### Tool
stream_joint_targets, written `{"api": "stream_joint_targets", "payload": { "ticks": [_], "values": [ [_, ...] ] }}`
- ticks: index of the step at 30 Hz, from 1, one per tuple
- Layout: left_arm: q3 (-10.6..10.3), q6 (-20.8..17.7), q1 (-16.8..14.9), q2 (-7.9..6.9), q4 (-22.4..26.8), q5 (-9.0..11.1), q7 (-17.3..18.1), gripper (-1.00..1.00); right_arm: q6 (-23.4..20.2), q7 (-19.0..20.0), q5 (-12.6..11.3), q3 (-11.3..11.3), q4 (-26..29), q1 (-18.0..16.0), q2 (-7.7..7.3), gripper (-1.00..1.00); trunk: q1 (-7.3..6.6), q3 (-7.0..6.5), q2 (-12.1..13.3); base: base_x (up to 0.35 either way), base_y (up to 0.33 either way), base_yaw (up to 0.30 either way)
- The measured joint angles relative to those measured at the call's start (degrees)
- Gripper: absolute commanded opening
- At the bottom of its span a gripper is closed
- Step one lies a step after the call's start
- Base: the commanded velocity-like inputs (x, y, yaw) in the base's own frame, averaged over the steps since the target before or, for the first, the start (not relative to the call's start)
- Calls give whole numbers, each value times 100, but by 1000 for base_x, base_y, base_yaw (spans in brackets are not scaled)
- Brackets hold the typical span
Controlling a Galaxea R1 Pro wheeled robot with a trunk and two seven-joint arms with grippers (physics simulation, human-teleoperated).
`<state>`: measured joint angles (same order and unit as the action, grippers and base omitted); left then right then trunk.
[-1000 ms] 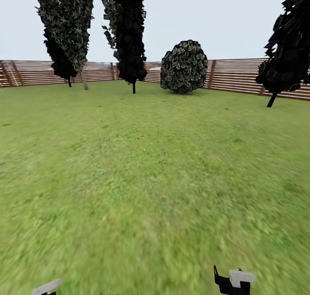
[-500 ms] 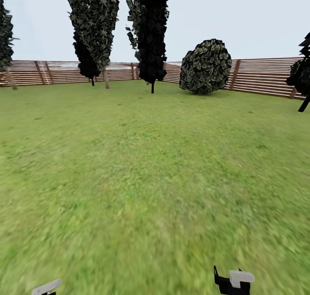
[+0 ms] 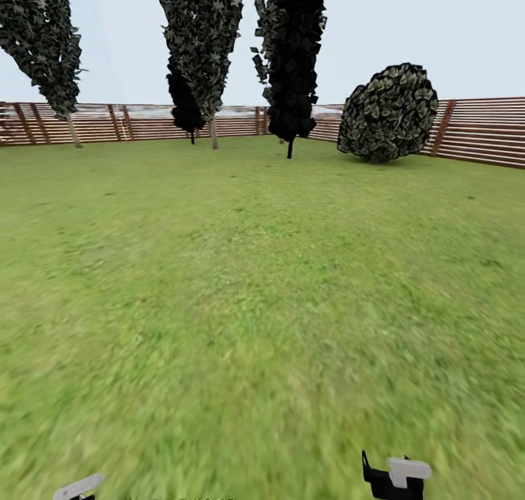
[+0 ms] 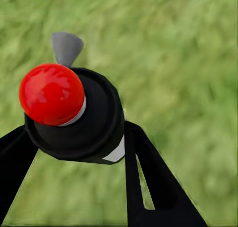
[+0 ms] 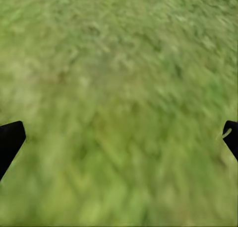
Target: In the garden, pick up the pesticide atomizer on the floor and spray pesticide onto both trees until each tree trunk is fully covered.
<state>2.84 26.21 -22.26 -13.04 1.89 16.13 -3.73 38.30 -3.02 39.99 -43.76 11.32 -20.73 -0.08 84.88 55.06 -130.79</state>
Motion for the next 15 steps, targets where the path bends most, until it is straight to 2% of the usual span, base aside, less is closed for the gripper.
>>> {"api": "stream_joint_targets", "payload": {
  "ticks": [11, 15],
  "values": [
    [7, 0, -2, -11, 3, 8, -9, -100, 0, 0, 0, 0, -1, 1, 0, 100, 0, 0, 0, 2, 0, 280],
    [12, -3, -1, -15, 7, 10, -17, -100, 0, 0, 0, 1, 0, 2, 0, 100, -3, 0, 0, 195, 96, 280]
  ]
}}
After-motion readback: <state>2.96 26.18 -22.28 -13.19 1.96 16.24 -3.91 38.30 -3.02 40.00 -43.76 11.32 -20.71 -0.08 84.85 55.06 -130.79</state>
